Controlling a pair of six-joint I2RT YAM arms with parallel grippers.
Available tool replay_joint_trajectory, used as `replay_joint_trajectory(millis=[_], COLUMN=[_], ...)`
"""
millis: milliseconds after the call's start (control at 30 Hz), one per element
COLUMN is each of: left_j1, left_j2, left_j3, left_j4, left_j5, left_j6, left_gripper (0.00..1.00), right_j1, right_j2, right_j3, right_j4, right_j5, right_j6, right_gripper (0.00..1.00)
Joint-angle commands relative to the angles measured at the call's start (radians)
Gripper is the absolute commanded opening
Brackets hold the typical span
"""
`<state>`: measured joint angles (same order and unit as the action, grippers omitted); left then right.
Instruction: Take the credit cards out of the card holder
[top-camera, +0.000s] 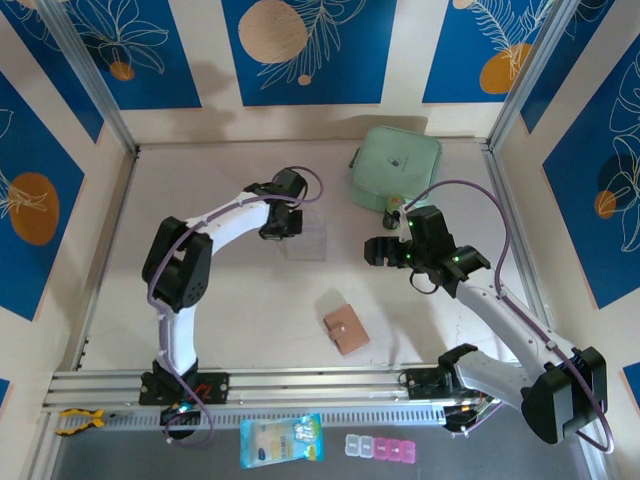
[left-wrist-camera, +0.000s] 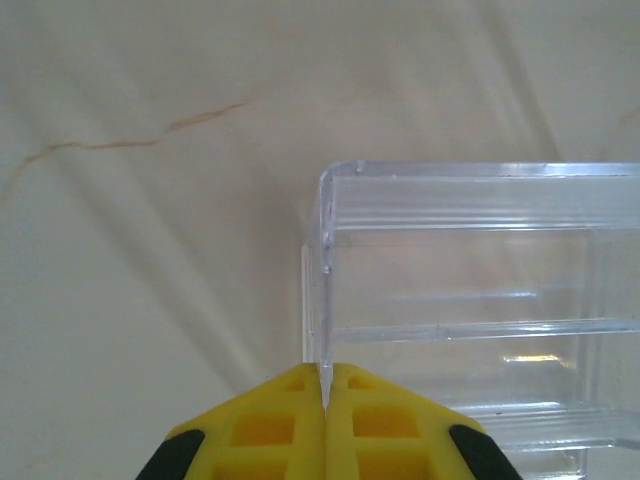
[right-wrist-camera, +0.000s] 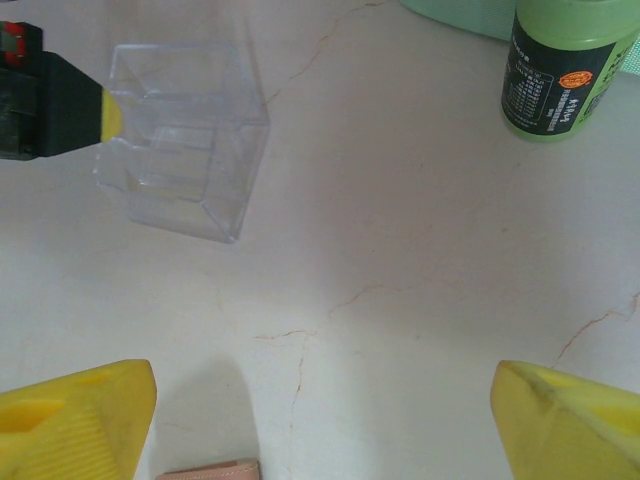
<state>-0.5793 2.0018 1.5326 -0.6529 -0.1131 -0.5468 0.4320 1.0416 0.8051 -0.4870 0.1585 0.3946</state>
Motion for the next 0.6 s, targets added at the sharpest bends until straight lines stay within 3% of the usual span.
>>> replay_joint_trajectory(millis=[0,233,567], left_j1=[-0.040,-0.075,-0.075], left_j2=[0.047,0.098,0.052], left_j3=[0.078,0.143,0.114], left_j4=[-0.040,-0.072,-0.091], left_j5=[0.009,-0.034,-0.123], left_j6=[-0.033,-0.047,-0.067], left_gripper=[0.05,0.05,0.10], right_j1=[0.006,0.004,0.002], right_j2=[-0.023,-0.032,-0.046], right_j3=[0.011,0.016,0.013], right_j4=[0.002,-0.005,-0.012], right_j5=[0.012,0.012,0.009], right_j6=[0.003,-0.010,-0.007], right_gripper=[0.87,0.87,0.87])
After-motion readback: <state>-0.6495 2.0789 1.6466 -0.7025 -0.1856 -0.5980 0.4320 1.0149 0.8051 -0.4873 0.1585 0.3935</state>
